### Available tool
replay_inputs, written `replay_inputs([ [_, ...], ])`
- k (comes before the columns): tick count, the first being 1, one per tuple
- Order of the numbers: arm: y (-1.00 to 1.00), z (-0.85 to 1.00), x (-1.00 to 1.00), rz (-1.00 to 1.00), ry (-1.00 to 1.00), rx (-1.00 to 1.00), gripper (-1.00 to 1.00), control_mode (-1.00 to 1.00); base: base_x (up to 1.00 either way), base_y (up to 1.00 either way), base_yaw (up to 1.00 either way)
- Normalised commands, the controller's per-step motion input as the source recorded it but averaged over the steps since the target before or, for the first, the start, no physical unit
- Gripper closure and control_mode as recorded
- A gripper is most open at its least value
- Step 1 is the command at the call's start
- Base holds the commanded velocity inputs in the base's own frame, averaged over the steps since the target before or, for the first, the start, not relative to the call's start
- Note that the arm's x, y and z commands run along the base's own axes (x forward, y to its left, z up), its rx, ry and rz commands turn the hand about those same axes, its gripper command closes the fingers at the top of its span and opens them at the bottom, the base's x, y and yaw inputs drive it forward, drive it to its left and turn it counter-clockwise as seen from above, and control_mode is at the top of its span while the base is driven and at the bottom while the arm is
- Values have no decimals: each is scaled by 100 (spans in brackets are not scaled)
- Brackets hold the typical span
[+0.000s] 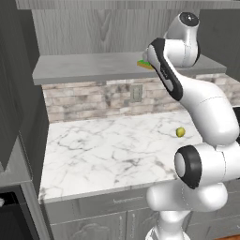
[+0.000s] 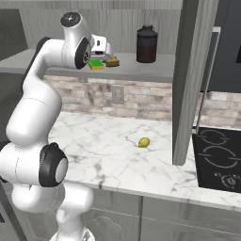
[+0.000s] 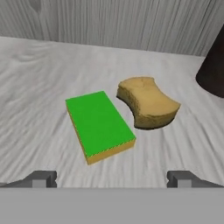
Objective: Pick the sponge and sponge from the cabinet and place them on the counter.
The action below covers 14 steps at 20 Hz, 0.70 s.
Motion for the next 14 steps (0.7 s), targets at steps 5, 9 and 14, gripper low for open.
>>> replay_inputs([
  [5, 0, -32, 0, 0, 0, 5, -100, -100, 0, 0, 0],
  [9, 1, -22, 10, 0, 0, 3, -100, -100, 0, 0, 0],
  [14, 7, -1, 45, 0, 2, 1, -100, -100, 0, 0, 0],
])
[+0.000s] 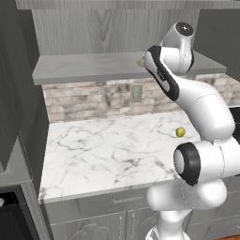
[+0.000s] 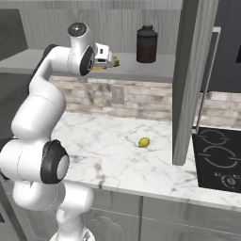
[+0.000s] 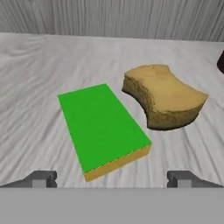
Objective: Pick the sponge and sponge from the cabinet and place them on the counter.
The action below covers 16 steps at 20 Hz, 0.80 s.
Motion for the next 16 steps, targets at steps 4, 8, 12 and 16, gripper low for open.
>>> replay_inputs([
  [4, 12, 0, 51, 0, 5, 0, -100, -100, 0, 0, 0],
  [8, 8, 0, 46, 0, 9, 0, -100, -100, 0, 0, 0],
  [12, 0, -5, 23, 0, 11, 0, -100, -100, 0, 0, 0],
  [16, -2, -24, 1, 0, 8, 0, -100, -100, 0, 0, 0],
])
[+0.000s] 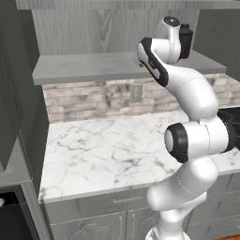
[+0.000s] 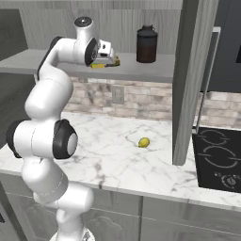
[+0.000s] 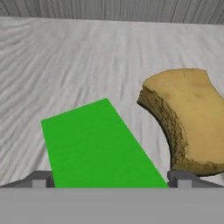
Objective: Pick the sponge and sponge from the cabinet and place them on the counter.
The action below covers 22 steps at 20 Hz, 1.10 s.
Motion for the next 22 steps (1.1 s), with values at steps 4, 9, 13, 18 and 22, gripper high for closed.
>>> replay_inputs([
  [4, 0, -22, 0, 0, 4, 0, 100, -100, 0, 0, 0],
  [9, 0, -1, 0, 0, 0, 0, 100, -100, 0, 0, 0],
  [13, 0, 0, -8, 0, 0, 0, 100, -100, 0, 0, 0],
  [18, 0, 0, -72, 1, -5, 0, 100, -100, 0, 0, 0],
  [22, -1, 0, -93, 1, -8, 0, 100, -100, 0, 0, 0],
])
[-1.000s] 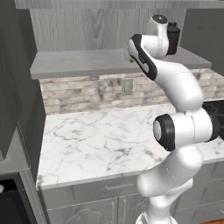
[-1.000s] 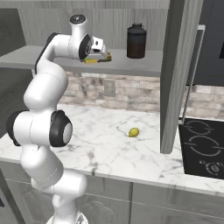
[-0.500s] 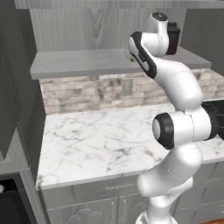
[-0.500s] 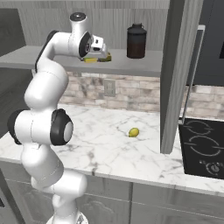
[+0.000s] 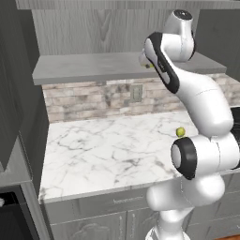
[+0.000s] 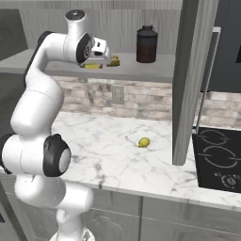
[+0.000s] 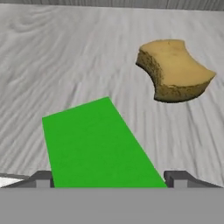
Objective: Pick the sponge and sponge from the cabinet and place them on the counter.
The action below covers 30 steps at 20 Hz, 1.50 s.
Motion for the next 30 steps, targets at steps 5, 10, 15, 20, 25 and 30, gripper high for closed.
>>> replay_inputs([
  [5, -5, -8, -99, 2, -11, 0, 100, -100, 0, 0, 0],
  [10, -6, -20, -87, 3, -7, 0, 100, -100, 0, 0, 0],
  [15, -5, -39, -61, 4, -1, 0, 100, -100, 0, 0, 0],
  [20, -1, -49, -29, 5, 1, 0, 100, -100, 0, 0, 0],
  [25, 0, -44, -4, 6, 1, 0, 100, -100, 0, 0, 0],
  [30, 0, -23, 2, 6, 0, 0, 100, -100, 0, 0, 0],
])
